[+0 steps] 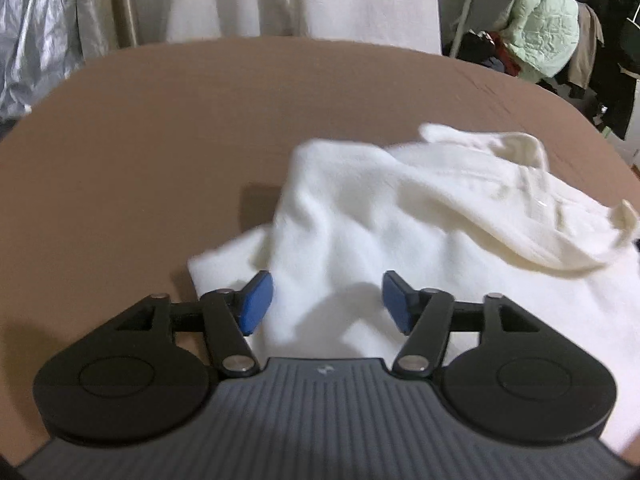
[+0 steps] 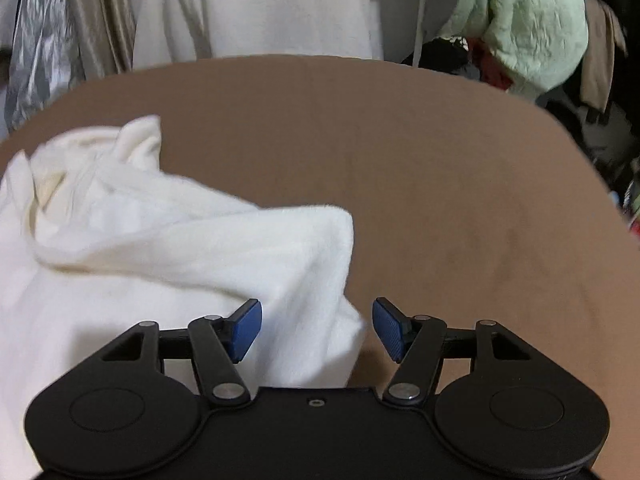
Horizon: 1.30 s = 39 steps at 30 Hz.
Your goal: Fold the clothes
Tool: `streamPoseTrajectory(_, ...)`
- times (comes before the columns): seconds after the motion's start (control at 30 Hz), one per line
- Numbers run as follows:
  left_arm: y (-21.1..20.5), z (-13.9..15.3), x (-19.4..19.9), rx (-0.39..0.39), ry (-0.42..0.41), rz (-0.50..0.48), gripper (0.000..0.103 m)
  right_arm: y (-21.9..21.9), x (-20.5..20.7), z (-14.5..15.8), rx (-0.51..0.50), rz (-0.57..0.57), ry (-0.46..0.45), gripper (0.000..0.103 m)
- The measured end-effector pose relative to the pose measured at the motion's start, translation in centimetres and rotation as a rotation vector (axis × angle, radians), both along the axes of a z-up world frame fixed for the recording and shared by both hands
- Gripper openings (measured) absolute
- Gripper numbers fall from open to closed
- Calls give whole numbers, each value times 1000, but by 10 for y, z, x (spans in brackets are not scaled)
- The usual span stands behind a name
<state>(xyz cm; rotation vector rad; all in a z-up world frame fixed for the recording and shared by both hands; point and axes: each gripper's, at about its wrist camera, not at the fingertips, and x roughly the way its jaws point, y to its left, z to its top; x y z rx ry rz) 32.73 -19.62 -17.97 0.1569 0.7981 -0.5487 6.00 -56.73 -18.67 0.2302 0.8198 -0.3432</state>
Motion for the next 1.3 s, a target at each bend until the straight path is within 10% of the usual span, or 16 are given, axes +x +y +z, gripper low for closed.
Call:
streamPoseTrajectory(0.1,2,-3,12,-62,-35,17,83,-6,4,-4,38,12,-49,62)
streamPoseTrajectory(0.2,4,-6,23,-147,2,-14,84,-13,-3,-6,115,47,-157,30)
streamPoseTrajectory(0.27,2,-7,26,-189,23,-78,60,-19,-13,-6,146,20,-223,16)
streamPoseTrajectory(0.3,-1,-7,25,-177,8,-112,17,-19,-14,-5,143,1,-252,13)
streamPoseTrajectory(0.37,-10,-8,19,-127,-72,-155,0,-16,-20,2,126,-38,-308,10)
streamPoseTrajectory(0.57,-13,-6,8,-117,-171,-184,11,-5,-19,7,61,-94,-295,9)
streamPoseTrajectory(0.67,-6,-10,13,-42,-207,-107,53,-3,-6,-4,71,-84,-216,24)
streamPoseTrajectory(0.83,17,-24,22,-154,-28,-160,69,10,-1,-11,56,-37,-194,45)
streamPoseTrajectory(0.9,26,-30,25,-207,54,-188,71,12,0,-9,25,-33,-216,39)
streamPoseTrajectory(0.97,30,-34,19,-246,50,-198,58,13,-2,-3,-25,-47,-264,11)
streamPoseTrajectory(1.0,30,-33,16,-262,31,-213,21,10,-6,2,-29,-65,-304,10)
streamPoseTrajectory(1.03,30,-32,13,-276,8,-237,8,7,-10,8,-25,-85,-354,9)
streamPoseTrajectory(1.17,29,-23,11,-343,-16,-238,12,3,-15,12,-18,-99,-386,9)
streamPoseTrajectory(1.23,25,-29,22,-338,31,-170,53,2,-11,4,-16,-92,-332,10)
streamPoseTrajectory(1.3,20,-37,31,-316,56,-107,51,-4,-8,-6,21,-101,-275,19)
